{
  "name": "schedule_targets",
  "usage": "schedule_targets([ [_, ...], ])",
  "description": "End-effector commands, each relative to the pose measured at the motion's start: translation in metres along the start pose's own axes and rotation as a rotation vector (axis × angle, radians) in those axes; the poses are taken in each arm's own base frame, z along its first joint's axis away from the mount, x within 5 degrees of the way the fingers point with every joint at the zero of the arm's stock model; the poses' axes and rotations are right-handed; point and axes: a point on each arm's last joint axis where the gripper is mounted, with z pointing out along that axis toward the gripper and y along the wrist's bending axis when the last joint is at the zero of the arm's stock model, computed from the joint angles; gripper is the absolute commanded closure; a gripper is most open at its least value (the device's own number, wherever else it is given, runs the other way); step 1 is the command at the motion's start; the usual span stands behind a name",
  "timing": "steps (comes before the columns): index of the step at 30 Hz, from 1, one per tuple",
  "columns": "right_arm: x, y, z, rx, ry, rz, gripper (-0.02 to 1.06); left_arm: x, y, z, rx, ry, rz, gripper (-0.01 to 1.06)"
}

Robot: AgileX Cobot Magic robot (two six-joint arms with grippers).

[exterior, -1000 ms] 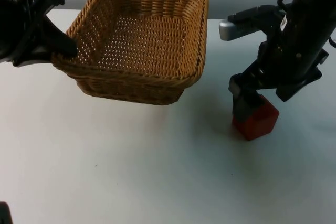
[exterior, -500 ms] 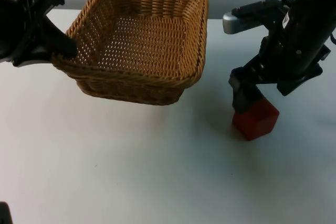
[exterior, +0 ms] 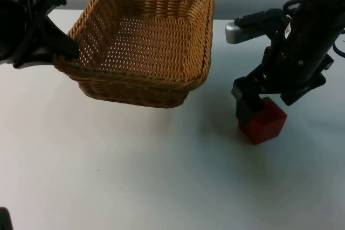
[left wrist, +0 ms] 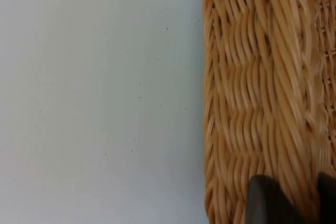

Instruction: Pick up the basket with the left hand and place the cube into the basket with the right hand.

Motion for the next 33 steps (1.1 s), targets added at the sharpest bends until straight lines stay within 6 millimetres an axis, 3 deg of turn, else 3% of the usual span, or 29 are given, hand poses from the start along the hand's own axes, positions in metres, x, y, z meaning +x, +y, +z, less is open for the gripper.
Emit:
schedule_targets([
  [1,-0.001,-0.001,0.003,-0.008,0.004,0.013,0.17,-0.001,-0.006,-0.003,0.032,-0.013,-0.014,1.05],
  [5,-0.001,-0.001,0.005,-0.011,-0.003,0.027,0.21,-0.001,-0.006,-0.003,0.030,-0.014,-0.014,1.05],
  [7,-0.001,0.000,0.006,-0.024,-0.002,0.043,0.34,-0.001,-0.006,-0.003,0.030,-0.014,-0.014,1.05],
  [9,-0.002,0.002,0.006,-0.041,-0.012,0.068,0.56,-0.001,-0.006,-0.003,0.030,-0.014,-0.014,1.05],
  [10,-0.002,0.002,0.006,-0.041,-0.012,0.068,0.56,-0.001,-0.006,-0.003,0.030,-0.014,-0.014,1.05],
  [14,-0.002,0.002,0.006,-0.045,-0.013,0.116,0.79,-0.001,-0.006,-0.003,0.030,-0.014,-0.014,1.05],
  [18,-0.002,-0.004,-0.002,0.025,-0.018,0.130,0.82,-0.001,-0.006,-0.003,0.030,-0.014,-0.014,1.05],
  [21,-0.003,-0.015,-0.017,0.095,-0.041,0.125,0.82,-0.001,-0.006,-0.003,0.030,-0.014,-0.014,1.05],
  [25,-0.005,-0.037,-0.056,0.146,-0.140,0.182,0.82,-0.001,-0.006,-0.003,0.030,-0.014,-0.014,1.05],
  [26,-0.005,-0.037,-0.056,0.146,-0.140,0.182,0.82,-0.001,-0.006,-0.003,0.030,-0.014,-0.014,1.05],
  [30,-0.019,-0.046,-0.109,0.147,-0.297,0.218,0.82,-0.001,-0.006,-0.003,0.030,-0.014,-0.014,1.05],
  [31,-0.019,-0.046,-0.109,0.147,-0.297,0.218,0.82,-0.001,-0.006,-0.003,0.030,-0.014,-0.014,1.05],
  [33,-0.033,-0.040,-0.143,0.112,-0.406,0.203,0.82,-0.001,-0.006,-0.003,0.030,-0.014,-0.014,1.05],
])
